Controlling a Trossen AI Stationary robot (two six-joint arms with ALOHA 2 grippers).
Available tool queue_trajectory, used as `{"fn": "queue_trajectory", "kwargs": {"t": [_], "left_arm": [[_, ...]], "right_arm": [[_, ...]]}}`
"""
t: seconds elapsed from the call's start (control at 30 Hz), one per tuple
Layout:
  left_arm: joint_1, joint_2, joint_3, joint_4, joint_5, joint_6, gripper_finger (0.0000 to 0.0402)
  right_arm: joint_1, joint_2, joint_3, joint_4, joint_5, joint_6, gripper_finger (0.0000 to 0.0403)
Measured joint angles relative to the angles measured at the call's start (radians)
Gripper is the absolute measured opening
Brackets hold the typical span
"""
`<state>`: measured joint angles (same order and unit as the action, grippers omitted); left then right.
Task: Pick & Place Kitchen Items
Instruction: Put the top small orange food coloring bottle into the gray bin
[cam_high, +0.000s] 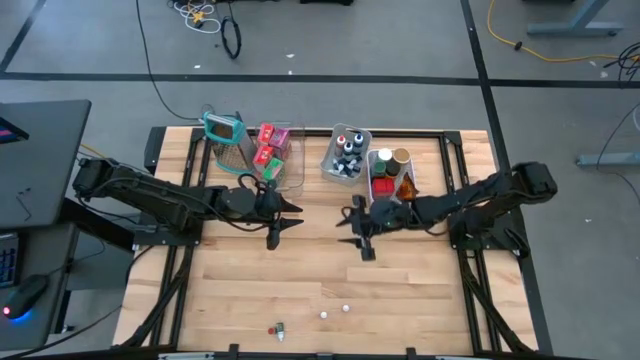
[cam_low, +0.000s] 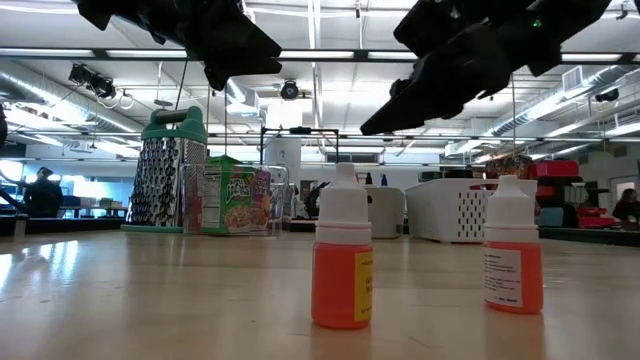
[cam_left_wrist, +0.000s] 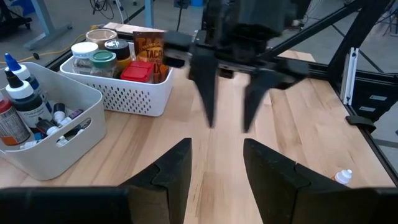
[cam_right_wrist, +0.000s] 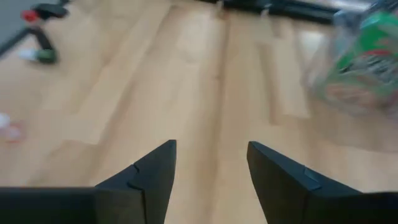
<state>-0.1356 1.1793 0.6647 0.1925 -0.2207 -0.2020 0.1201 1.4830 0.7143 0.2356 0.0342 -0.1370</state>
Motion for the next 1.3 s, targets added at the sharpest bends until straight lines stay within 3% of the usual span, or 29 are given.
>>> {"fn": "queue_trajectory", "kwargs": {"t": [0.33,0.6,0.77,1.07,1.3], "left_arm": [[0.000,0.000,0.000,0.000,0.000,0.000,0.0153],[0.000,0.000,0.000,0.000,0.000,-0.028,0.0153],[0.000,0.000,0.000,0.000,0.002,-0.029,0.0153],[0.000,0.000,0.000,0.000,0.066,-0.030,0.0153],[0.000,-0.001,0.000,0.000,0.107,-0.019,0.0153]], "right_arm": [[0.183,0.000,-0.016,-0.006,-0.031,0.207,0.0212],[0.336,0.042,-0.016,0.179,-0.002,0.271,0.0240],[0.378,0.168,-0.016,0.290,-0.015,0.291,0.0244],[0.374,0.460,-0.016,0.627,-0.157,0.318,0.0240],[0.384,0.614,0.035,0.655,-0.162,0.251,0.0209]]}}
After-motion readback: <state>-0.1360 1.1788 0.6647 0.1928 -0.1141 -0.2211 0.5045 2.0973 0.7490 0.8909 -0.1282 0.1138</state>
